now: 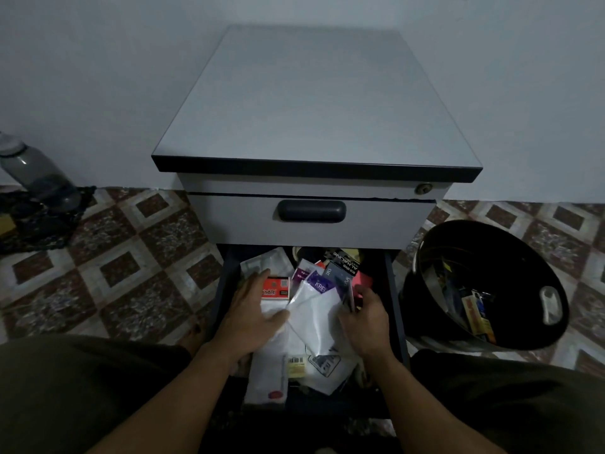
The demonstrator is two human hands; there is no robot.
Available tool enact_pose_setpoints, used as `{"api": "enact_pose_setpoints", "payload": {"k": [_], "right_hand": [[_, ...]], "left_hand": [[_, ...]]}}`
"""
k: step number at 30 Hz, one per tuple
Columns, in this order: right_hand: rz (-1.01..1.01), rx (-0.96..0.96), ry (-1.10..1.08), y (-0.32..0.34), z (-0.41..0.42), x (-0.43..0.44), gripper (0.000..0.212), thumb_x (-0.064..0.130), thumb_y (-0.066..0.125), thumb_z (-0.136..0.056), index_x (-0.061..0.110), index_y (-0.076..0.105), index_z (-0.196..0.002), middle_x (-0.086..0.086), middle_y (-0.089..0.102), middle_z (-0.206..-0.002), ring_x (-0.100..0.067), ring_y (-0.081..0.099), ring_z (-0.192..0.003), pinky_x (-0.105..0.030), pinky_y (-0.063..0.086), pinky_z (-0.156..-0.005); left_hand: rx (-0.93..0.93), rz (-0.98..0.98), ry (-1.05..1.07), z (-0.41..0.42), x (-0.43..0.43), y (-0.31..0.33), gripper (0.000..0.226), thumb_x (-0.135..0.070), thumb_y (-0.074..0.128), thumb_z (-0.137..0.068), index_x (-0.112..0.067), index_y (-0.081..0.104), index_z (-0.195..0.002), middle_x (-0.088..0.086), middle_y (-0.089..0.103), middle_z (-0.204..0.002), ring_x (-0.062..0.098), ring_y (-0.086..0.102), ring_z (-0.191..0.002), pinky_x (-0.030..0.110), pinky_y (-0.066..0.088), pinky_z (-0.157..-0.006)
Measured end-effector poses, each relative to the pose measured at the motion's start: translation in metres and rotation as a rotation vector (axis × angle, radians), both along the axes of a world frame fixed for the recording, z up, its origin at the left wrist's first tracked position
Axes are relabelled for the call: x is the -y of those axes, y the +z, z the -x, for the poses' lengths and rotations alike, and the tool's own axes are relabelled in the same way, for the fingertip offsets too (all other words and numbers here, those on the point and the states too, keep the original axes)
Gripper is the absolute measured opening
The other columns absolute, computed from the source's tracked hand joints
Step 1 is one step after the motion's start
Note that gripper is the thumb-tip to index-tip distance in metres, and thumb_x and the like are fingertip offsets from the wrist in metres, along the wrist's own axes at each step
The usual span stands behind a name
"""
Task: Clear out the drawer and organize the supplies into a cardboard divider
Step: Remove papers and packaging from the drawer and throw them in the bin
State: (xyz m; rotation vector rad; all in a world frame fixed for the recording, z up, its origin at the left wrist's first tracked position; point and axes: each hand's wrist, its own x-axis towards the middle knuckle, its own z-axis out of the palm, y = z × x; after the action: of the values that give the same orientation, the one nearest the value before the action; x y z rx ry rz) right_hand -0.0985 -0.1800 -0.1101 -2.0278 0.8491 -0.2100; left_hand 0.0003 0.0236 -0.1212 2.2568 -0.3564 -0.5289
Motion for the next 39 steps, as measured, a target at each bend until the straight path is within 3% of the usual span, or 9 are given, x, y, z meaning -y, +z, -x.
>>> {"api": "enact_pose_setpoints", "payload": {"k": [5,7,10,15,17,23,29,34,39], "right_hand": [[0.080,0.057,-0.078,0.002,-0.017,-0.001,0.018,0.020,0.059,-0.092,0.008,0.072,-0.096,-0.009,0.065,-0.093,-0.023,0.059,-0.080,-0.027,0.040,-0.069],[0.066,0.074,-0.072,0.005,-0.026,0.002,0.019,0.022,0.058,-0.093,0.007,0.070,-0.092,-0.011,0.066,-0.089,-0.027,0.061,-0.078,-0.030,0.043,-0.067],[0.022,0.001,0.025,0.001,-0.040,0.006,0.026,0.030,0.061,-0.089,0.012,0.066,-0.106,-0.011,0.064,-0.108,-0.030,0.059,-0.103,-0.037,0.047,-0.088],[0.156,-0.247,0.374,-0.006,-0.054,0.017,0.097,0.081,0.019,-0.081,0.018,0.025,-0.154,-0.007,0.013,-0.163,-0.028,0.001,-0.151,-0.046,0.000,-0.123],[0.189,-0.301,0.492,-0.004,-0.055,0.019,0.088,0.070,0.017,-0.088,0.014,0.016,-0.156,-0.008,0.007,-0.165,-0.026,-0.001,-0.152,-0.041,-0.006,-0.122],[0.194,-0.351,0.437,-0.003,-0.043,0.022,0.068,0.060,0.045,-0.088,0.024,0.037,-0.144,-0.013,0.034,-0.144,-0.034,0.027,-0.132,-0.040,0.025,-0.108],[0.058,-0.369,0.183,0.004,-0.056,0.022,0.040,0.047,0.047,-0.094,0.022,0.061,-0.122,-0.019,0.047,-0.141,-0.038,0.037,-0.132,-0.042,0.028,-0.111],[-0.098,-0.266,0.026,-0.031,-0.065,0.032,0.048,0.054,0.064,-0.059,0.041,0.058,-0.106,-0.009,0.064,-0.114,-0.032,0.060,-0.107,-0.046,0.050,-0.098],[-0.397,-0.058,-0.049,0.001,-0.061,0.021,0.048,0.002,0.077,-0.075,0.023,0.056,-0.112,-0.003,0.063,-0.103,-0.019,0.063,-0.089,-0.034,0.056,-0.073]], "left_hand": [[0.097,-0.006,0.039,0.002,0.012,0.000,0.060,-0.049,0.049,-0.096,-0.031,0.030,-0.150,0.001,0.021,-0.160,0.028,0.019,-0.149,0.046,0.023,-0.120],[0.003,-0.067,0.046,0.005,0.017,0.001,0.067,-0.062,0.039,-0.096,-0.039,0.016,-0.156,-0.001,-0.001,-0.166,0.030,-0.005,-0.152,0.049,0.006,-0.122],[-0.067,-0.095,0.085,0.008,0.021,-0.004,0.081,-0.058,0.046,-0.096,-0.038,-0.004,-0.157,-0.001,-0.022,-0.163,0.025,-0.022,-0.149,0.049,-0.003,-0.121],[-0.046,-0.095,0.078,0.004,0.022,-0.006,0.093,-0.031,0.059,-0.090,-0.036,-0.005,-0.157,-0.004,-0.019,-0.164,0.021,-0.018,-0.151,0.047,0.000,-0.123],[-0.049,-0.080,0.043,0.004,0.020,-0.006,0.098,-0.029,0.062,-0.085,-0.037,-0.005,-0.157,-0.009,-0.012,-0.165,0.023,-0.009,-0.152,0.049,0.008,-0.123],[-0.055,-0.119,0.020,0.007,0.022,0.001,0.097,-0.033,0.062,-0.084,-0.038,-0.002,-0.157,-0.008,-0.002,-0.164,0.022,0.000,-0.151,0.047,0.016,-0.120],[-0.130,-0.092,0.075,0.010,0.020,0.002,0.101,-0.043,0.060,-0.074,-0.041,0.003,-0.156,-0.004,-0.021,-0.163,0.025,-0.015,-0.151,0.051,0.009,-0.120],[-0.136,-0.097,0.071,0.005,0.021,-0.001,0.100,-0.040,0.062,-0.075,-0.043,0.003,-0.156,-0.001,-0.017,-0.165,0.023,-0.024,-0.149,0.055,0.002,-0.120],[-0.150,-0.081,0.068,0.005,0.021,-0.002,0.100,-0.036,0.065,-0.076,-0.047,0.004,-0.155,-0.001,-0.019,-0.165,0.022,-0.026,-0.148,0.057,0.002,-0.119]]}}
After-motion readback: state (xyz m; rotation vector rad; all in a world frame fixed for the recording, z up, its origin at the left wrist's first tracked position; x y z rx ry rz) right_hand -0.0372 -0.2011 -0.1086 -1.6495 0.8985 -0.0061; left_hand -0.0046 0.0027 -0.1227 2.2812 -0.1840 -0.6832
